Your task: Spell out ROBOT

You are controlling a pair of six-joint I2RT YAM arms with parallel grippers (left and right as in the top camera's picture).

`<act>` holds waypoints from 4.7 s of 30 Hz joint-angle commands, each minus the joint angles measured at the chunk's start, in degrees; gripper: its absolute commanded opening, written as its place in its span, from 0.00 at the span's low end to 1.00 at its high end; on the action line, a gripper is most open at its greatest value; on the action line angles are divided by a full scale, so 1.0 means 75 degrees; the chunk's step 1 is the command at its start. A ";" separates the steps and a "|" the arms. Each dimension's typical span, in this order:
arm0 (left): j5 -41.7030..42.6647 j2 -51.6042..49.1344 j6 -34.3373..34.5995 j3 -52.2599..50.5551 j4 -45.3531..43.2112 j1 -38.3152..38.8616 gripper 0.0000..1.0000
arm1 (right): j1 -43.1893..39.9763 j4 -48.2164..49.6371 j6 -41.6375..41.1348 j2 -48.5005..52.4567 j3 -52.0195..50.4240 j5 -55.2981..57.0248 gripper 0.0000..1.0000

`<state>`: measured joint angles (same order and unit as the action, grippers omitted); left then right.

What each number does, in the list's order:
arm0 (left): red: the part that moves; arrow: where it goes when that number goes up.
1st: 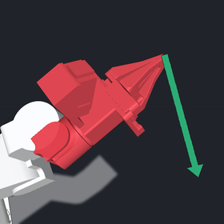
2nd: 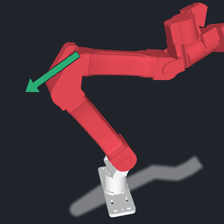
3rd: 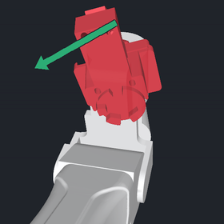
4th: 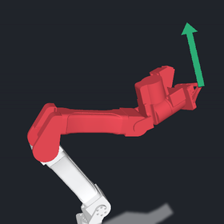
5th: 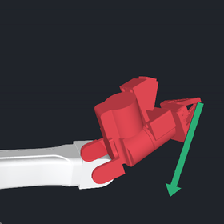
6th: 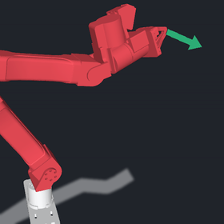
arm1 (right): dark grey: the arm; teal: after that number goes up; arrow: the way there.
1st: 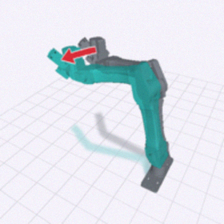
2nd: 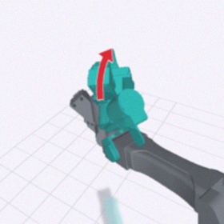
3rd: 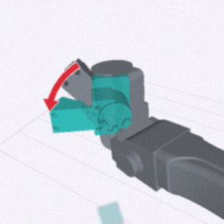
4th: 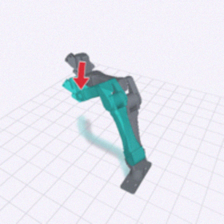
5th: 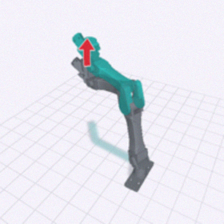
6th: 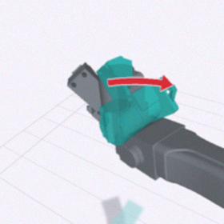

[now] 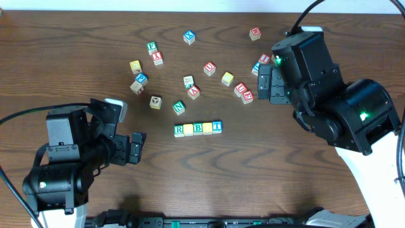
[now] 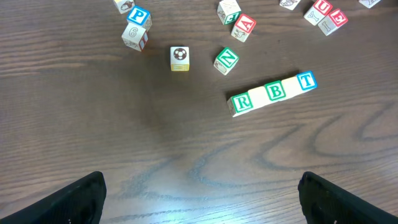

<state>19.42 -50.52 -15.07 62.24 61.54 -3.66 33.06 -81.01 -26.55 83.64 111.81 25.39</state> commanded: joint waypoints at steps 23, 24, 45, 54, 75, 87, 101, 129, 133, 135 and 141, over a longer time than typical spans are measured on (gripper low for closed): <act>-0.0277 0.1556 -0.0073 -0.0755 0.0012 0.0154 0.97 | -0.0003 -0.0003 -0.0085 0.0006 0.0105 0.0137 0.99; -0.0271 0.1961 -0.0070 -0.1116 -0.0251 0.0201 0.97 | -0.0003 -0.0003 -0.0085 0.0006 0.0105 0.0137 0.99; 0.0921 0.6714 -0.1137 -0.7155 -0.9393 0.0259 0.97 | -0.0003 -0.0003 -0.0085 0.0006 0.0105 0.0137 0.99; 0.0924 0.6729 -0.1183 -0.7979 -1.0025 -0.0082 0.97 | -0.0003 -0.0003 -0.0085 0.0006 0.0105 0.0137 0.99; 0.0927 0.6726 -0.0863 -0.8268 -0.7874 -0.0195 0.97 | -0.0003 -0.0003 -0.0085 0.0006 0.0105 0.0137 0.99; 0.0927 0.6706 -0.0863 -0.8268 -0.7874 -0.0195 0.97 | -0.0003 -0.0003 -0.0085 0.0006 0.0105 0.0137 0.99; 0.0927 0.6706 -0.0863 -0.8268 -0.7874 -0.0195 0.97 | -0.0023 0.0061 -0.0029 -0.0114 0.0082 0.0338 0.99; 0.0927 0.6706 -0.0863 -0.8268 -0.7874 -0.0195 0.97 | -0.2159 1.3618 0.3407 -0.8591 -1.3085 -0.2649 0.99; 0.0927 0.6706 -0.0866 -0.8268 -0.7874 -0.0195 0.97 | -0.2652 1.3003 0.3413 -0.9471 -1.3557 -0.2769 0.99; 0.0927 0.6706 -0.0863 -0.8268 -0.7874 -0.0195 0.97 | -0.2838 1.2738 0.3474 -0.9874 -1.3796 -0.2914 0.99; 0.0927 0.6706 -0.0866 -0.8268 -0.7874 -0.0195 0.97 | -0.3019 1.2505 0.3520 -1.0850 -1.4758 -0.3153 0.99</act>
<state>25.61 -0.60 -22.26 1.56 0.80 -4.84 11.00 13.50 -1.19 5.15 4.36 3.57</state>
